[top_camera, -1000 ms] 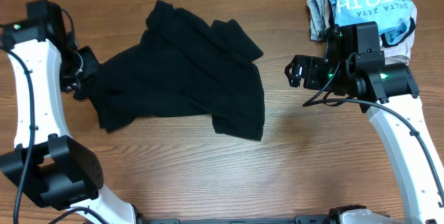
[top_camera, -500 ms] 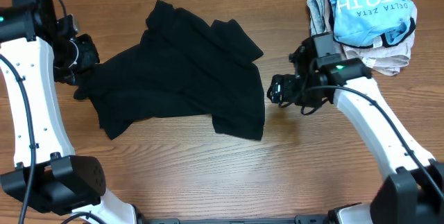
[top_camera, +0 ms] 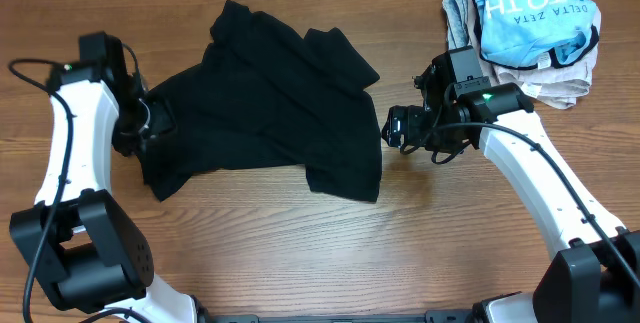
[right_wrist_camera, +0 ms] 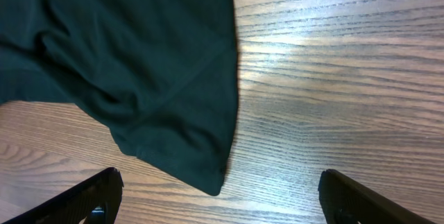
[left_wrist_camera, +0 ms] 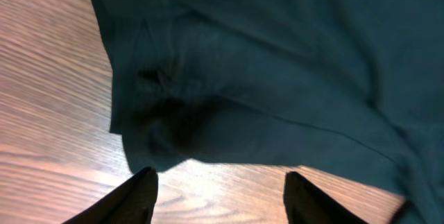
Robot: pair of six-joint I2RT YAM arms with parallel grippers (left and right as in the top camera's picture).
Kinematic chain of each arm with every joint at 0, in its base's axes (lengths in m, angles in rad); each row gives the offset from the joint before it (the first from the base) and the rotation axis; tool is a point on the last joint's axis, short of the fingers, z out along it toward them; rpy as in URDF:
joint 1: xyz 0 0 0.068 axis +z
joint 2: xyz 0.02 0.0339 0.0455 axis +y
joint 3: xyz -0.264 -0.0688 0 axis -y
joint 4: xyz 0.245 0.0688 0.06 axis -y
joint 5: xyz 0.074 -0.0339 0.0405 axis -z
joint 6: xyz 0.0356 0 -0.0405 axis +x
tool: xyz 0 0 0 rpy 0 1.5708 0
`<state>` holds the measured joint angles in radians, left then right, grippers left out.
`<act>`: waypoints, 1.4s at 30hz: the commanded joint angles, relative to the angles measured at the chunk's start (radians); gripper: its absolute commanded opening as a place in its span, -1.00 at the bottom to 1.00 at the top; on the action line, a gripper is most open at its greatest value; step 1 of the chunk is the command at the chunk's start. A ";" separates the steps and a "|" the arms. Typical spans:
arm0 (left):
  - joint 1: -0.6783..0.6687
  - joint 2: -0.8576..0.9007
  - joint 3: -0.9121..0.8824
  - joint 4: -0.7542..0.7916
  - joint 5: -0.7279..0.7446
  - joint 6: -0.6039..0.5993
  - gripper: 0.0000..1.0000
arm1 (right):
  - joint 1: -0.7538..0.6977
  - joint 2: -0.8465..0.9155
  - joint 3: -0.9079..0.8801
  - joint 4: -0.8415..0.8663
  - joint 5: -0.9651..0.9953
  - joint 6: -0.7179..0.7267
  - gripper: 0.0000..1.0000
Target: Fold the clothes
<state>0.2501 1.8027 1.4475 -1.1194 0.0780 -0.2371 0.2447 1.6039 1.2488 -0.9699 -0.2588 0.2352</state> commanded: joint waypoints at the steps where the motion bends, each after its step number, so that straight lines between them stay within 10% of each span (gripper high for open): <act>1: 0.000 -0.004 -0.104 0.080 -0.038 -0.106 0.18 | 0.002 -0.010 0.003 0.002 -0.004 -0.002 0.88; 19: 0.000 -0.001 -0.391 0.552 -0.142 -0.171 -0.01 | 0.002 -0.010 0.003 -0.006 -0.004 -0.003 0.89; 42: -0.002 0.089 -0.399 0.581 -0.175 -0.167 -0.40 | 0.002 -0.010 0.003 -0.008 -0.004 -0.003 0.89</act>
<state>0.2497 1.8385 1.0649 -0.5354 -0.0807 -0.3939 0.2447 1.6039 1.2488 -0.9806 -0.2584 0.2348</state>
